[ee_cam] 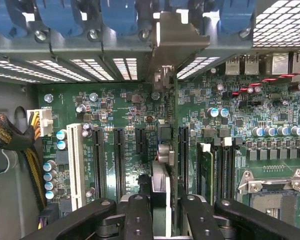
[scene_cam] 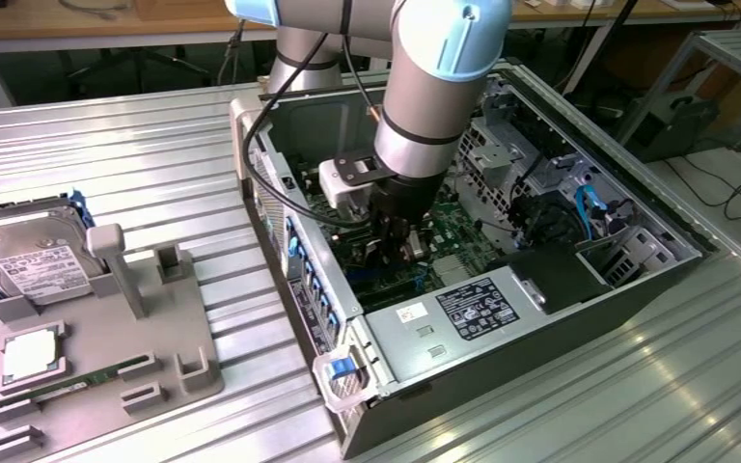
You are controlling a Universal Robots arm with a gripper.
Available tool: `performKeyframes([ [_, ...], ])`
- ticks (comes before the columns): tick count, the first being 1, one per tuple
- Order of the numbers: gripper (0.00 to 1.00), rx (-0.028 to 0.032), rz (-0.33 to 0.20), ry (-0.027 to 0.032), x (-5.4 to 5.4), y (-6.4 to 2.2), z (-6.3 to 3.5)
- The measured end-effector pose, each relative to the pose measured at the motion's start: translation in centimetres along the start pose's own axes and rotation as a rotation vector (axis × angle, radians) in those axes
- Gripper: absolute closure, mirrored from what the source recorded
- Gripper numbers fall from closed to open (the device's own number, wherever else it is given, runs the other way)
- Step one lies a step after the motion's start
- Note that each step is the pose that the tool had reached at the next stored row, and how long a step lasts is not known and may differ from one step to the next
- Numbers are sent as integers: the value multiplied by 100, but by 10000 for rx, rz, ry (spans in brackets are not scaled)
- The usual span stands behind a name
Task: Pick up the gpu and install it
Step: 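Insert the gpu into the slot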
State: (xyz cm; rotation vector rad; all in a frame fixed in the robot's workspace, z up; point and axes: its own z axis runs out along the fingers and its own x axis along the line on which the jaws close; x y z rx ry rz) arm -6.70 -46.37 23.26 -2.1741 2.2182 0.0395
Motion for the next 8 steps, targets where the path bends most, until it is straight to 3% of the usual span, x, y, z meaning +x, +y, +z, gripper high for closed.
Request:
performKeyframes([
  [4,73,8,1,-25,-5,-1,-36],
  [8,73,2,0,0,-3,-1,-60],
])
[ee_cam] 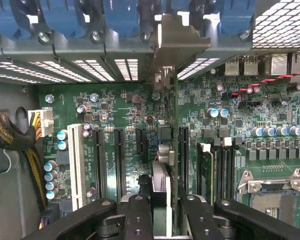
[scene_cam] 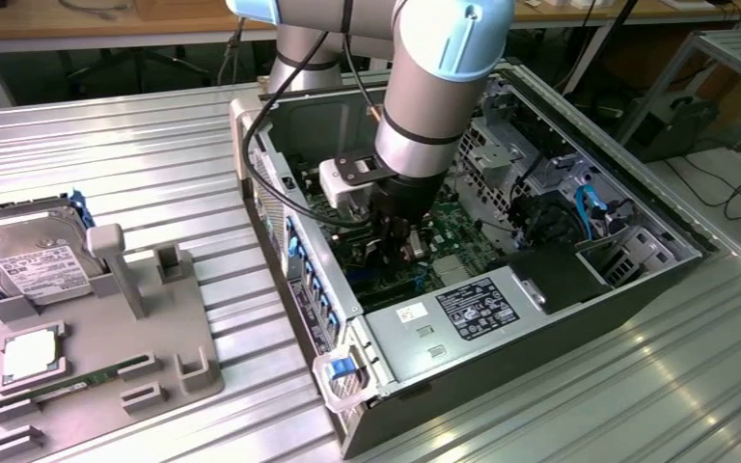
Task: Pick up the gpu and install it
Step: 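Insert the gpu into the slot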
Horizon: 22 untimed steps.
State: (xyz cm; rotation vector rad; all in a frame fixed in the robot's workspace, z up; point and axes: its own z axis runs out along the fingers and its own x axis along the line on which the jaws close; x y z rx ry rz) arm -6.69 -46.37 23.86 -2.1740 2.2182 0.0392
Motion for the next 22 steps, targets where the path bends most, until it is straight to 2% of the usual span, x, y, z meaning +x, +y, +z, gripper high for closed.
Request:
performKeyframes([
  [8,73,-4,0,19,0,0,-31],
  [18,73,-2,-1,13,-1,0,-36],
  [22,73,-73,3,14,-2,-16,-37],
])
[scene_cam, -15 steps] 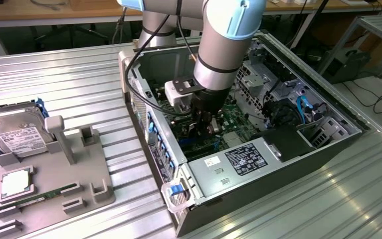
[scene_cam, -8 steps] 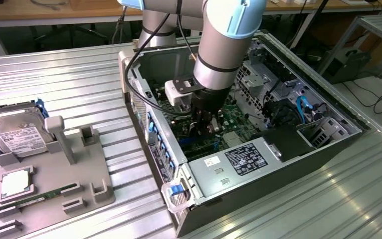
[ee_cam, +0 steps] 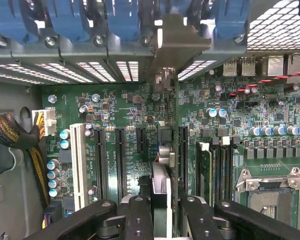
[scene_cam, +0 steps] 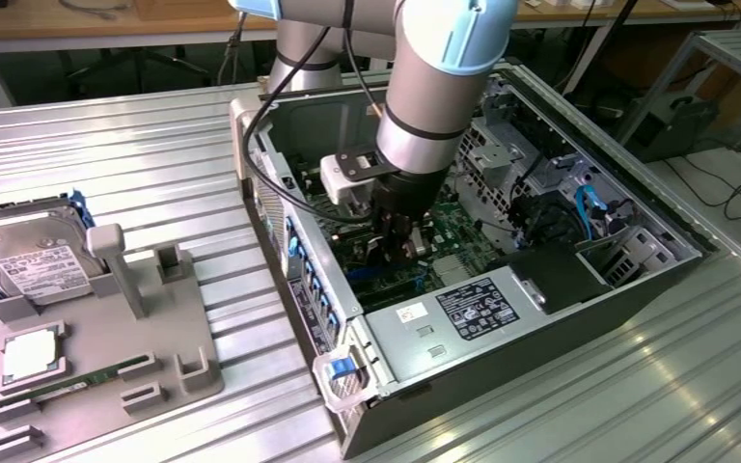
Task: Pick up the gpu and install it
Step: 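Insert the gpu into the slot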
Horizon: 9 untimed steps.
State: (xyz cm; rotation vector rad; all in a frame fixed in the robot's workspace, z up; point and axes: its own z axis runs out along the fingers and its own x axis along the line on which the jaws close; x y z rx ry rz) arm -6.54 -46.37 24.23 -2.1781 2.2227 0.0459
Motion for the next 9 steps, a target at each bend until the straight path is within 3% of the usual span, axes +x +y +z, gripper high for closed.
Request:
performKeyframes([
  [4,73,-116,5,3,0,-21,0],
  [9,73,-120,5,3,0,-21,18],
])
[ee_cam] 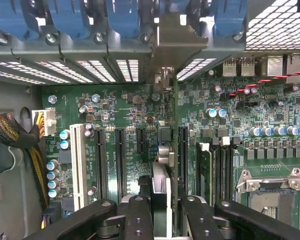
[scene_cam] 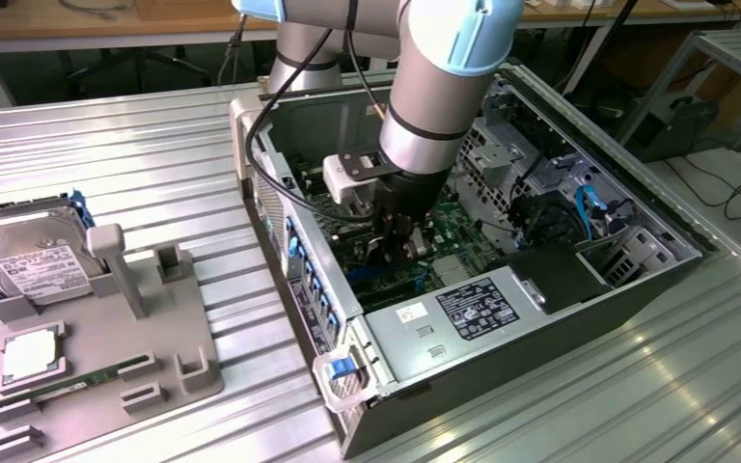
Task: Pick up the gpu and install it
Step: 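Insert the gpu into the slot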
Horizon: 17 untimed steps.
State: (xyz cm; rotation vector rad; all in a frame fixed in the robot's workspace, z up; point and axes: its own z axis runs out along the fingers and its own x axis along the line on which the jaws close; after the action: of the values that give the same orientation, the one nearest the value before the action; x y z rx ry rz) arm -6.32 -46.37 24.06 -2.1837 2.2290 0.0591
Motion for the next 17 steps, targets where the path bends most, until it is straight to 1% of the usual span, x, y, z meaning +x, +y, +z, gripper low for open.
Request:
performKeyframes([
  [5,73,-9,1,10,3,0,46],
  [9,73,-11,0,1,3,-1,66],
  [11,73,1,0,-31,-2,-1,27],
  [13,73,-11,1,3,-1,1,-26],
  [17,73,-9,0,1,-1,1,-30],
])
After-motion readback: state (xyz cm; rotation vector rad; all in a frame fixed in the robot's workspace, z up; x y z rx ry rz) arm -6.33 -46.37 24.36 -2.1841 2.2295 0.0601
